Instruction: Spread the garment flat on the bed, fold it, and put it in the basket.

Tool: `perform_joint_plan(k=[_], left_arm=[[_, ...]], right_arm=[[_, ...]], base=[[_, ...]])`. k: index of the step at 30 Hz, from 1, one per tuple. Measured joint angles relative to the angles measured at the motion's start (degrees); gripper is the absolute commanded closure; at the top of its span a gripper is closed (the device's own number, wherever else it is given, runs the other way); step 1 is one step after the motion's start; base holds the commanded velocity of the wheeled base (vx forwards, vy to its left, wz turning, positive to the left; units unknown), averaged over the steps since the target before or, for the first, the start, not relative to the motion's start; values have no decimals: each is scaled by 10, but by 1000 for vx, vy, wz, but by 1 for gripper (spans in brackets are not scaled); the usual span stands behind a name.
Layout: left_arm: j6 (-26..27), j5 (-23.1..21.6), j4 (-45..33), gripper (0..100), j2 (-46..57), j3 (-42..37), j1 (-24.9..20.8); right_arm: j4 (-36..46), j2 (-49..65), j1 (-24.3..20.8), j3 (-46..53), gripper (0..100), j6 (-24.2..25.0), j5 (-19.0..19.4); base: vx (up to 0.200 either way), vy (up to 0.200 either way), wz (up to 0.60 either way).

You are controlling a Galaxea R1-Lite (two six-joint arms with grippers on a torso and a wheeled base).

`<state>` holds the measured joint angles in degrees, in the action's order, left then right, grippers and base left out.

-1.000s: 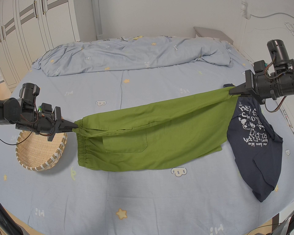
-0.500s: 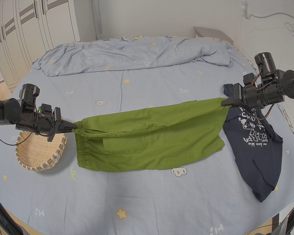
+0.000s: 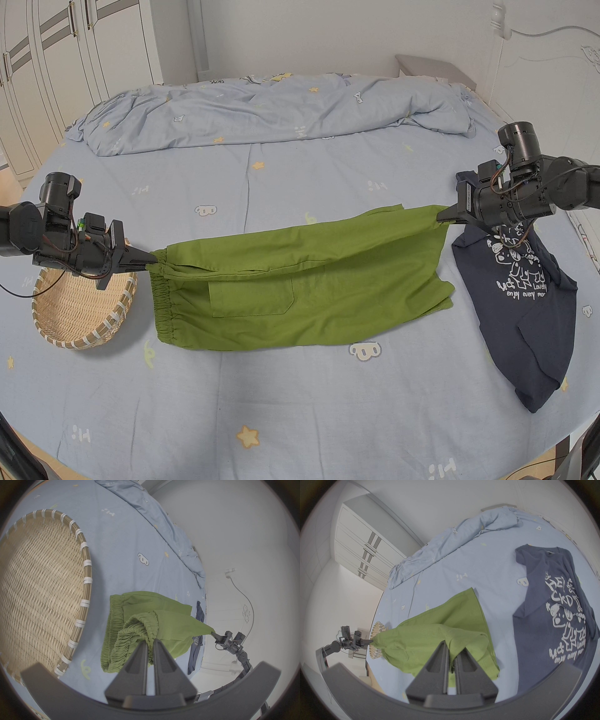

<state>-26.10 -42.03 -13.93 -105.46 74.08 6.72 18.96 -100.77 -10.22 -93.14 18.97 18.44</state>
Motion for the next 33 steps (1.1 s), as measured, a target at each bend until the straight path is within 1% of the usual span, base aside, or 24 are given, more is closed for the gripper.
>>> perform_joint_plan(k=[6, 17, 33], left_arm=[[0, 9, 1, 100, -3, 0, 1], [0, 12, 14, 100, -12, 0, 0], [0, 13, 16, 100, -27, -6, -2]], right_arm=[[-45, -30, 0, -7, 100, -12, 0], [-56, -62, 0, -9, 100, -13, -1], [-68, -80, 1, -8, 100, -10, -1]], base=[[0, 0, 0], [0, 0, 0], [0, 0, 0]])
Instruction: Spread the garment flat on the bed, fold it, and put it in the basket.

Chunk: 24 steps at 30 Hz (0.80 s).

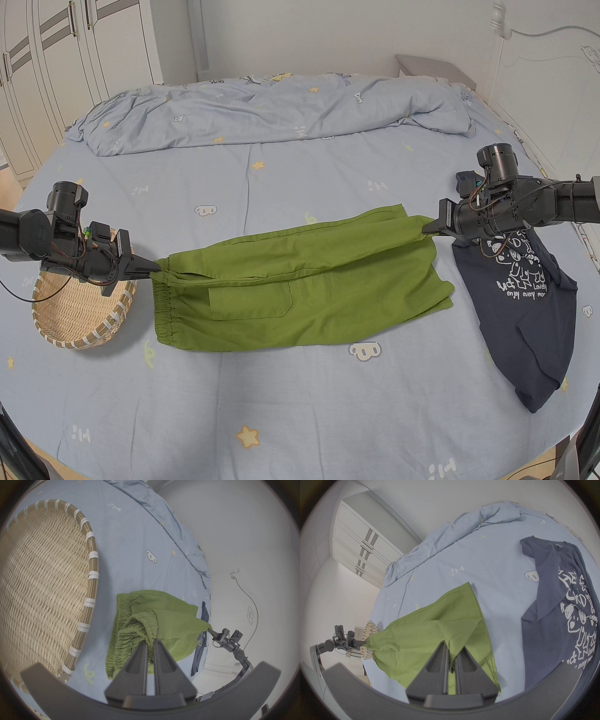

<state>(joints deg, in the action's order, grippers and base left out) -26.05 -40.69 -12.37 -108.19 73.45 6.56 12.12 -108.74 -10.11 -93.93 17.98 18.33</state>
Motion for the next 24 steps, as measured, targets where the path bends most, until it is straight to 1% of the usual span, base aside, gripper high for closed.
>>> perform_joint_plan(k=[4, 5, 12, 20, 24], left_arm=[[0, 0, 0, 100, -6, 3, -1], [0, 0, 0, 0, -8, 3, -1], [-2, 0, 11, 0, -12, 6, -8], [-9, 0, 11, 0, 9, 0, -36], [-11, -1, 11, 0, 19, -2, -50]], right_arm=[[0, -5, 0, 2, 100, 0, 0], [0, -6, 0, 2, 0, 0, 0], [0, -9, -5, 4, 0, -2, 1], [1, -8, -3, 18, 0, -1, 2], [2, -3, -2, 23, 0, 7, 2]], base=[[0, 0, 0], [0, 0, 0], [0, 0, 0], [0, 0, 0], [0, 0, 0]])
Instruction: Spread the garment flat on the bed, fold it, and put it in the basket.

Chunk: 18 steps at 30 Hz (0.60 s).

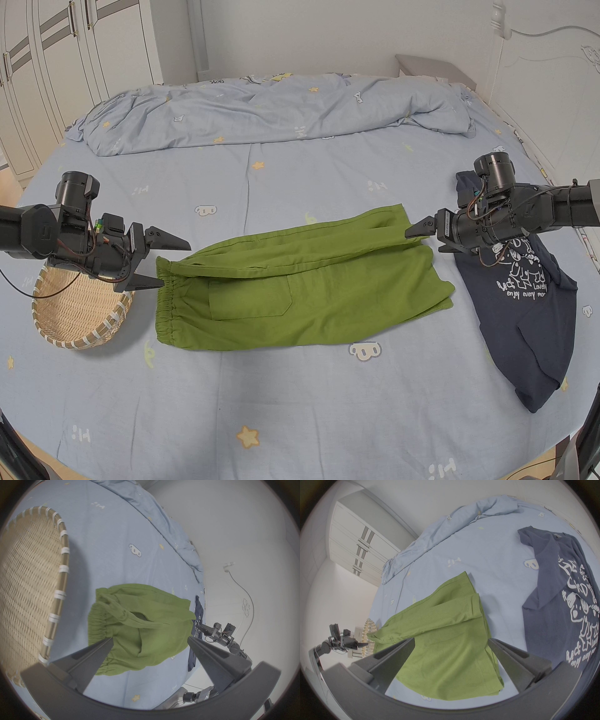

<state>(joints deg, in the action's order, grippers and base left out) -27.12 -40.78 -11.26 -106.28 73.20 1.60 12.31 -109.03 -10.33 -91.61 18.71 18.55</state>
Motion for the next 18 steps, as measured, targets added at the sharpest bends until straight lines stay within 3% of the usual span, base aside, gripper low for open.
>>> perform_joint_plan(k=[7, 18], left_arm=[[0, 0, 5, 0, -17, -3, -23], [-20, 5, 52, 0, -101, 70, -27]], right_arm=[[-1, 28, 1, 24, 0, 44, 3], [-35, 81, 14, 76, 0, 53, 12]], base=[[0, 0, 0], [0, 0, 0]])
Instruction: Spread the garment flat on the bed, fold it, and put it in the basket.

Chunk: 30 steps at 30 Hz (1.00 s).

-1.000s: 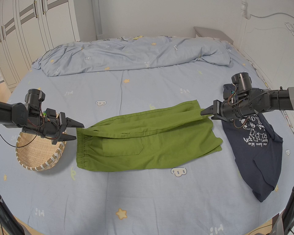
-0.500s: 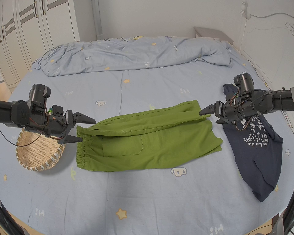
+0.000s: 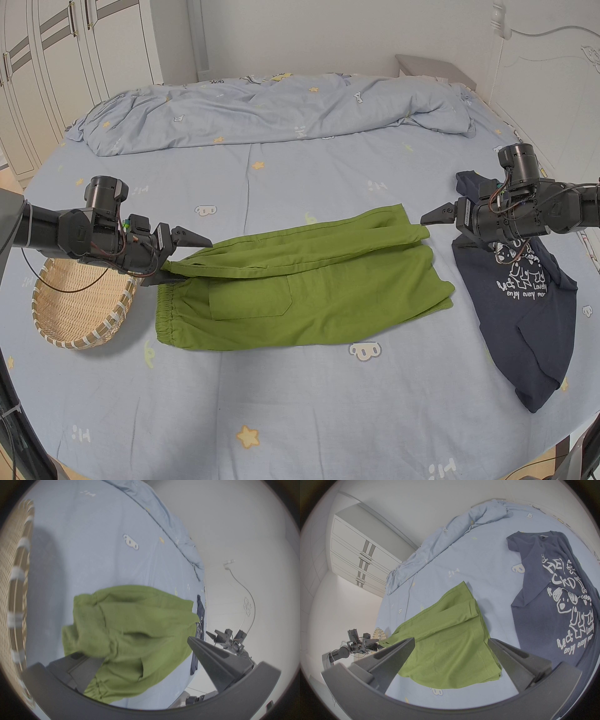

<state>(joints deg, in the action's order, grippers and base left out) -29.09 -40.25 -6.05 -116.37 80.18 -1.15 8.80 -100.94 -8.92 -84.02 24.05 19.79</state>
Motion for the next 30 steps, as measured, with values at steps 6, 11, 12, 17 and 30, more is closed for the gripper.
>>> perform_joint_plan(k=[6, 11, 12, 17, 30], left_arm=[[-31, 45, 51, 0, -36, 52, 2], [-86, 62, 108, 0, -54, 66, 3], [-95, 64, 117, 0, -55, 68, 3], [-149, 68, 177, 0, -63, 70, 1], [-153, 70, 192, 0, -22, 11, -4]], right_arm=[[-3, 12, 4, 7, 0, 0, 0], [-3, 17, 7, 12, 0, 0, -1], [-3, 17, 7, 13, 0, 0, -1], [-4, 20, 12, 15, 0, 0, -1], [-3, 21, 16, 16, 0, -1, 2]], base=[[0, 0, 0], [0, 0, 0], [0, 0, 0], [0, 0, 0], [0, 0, 0]])
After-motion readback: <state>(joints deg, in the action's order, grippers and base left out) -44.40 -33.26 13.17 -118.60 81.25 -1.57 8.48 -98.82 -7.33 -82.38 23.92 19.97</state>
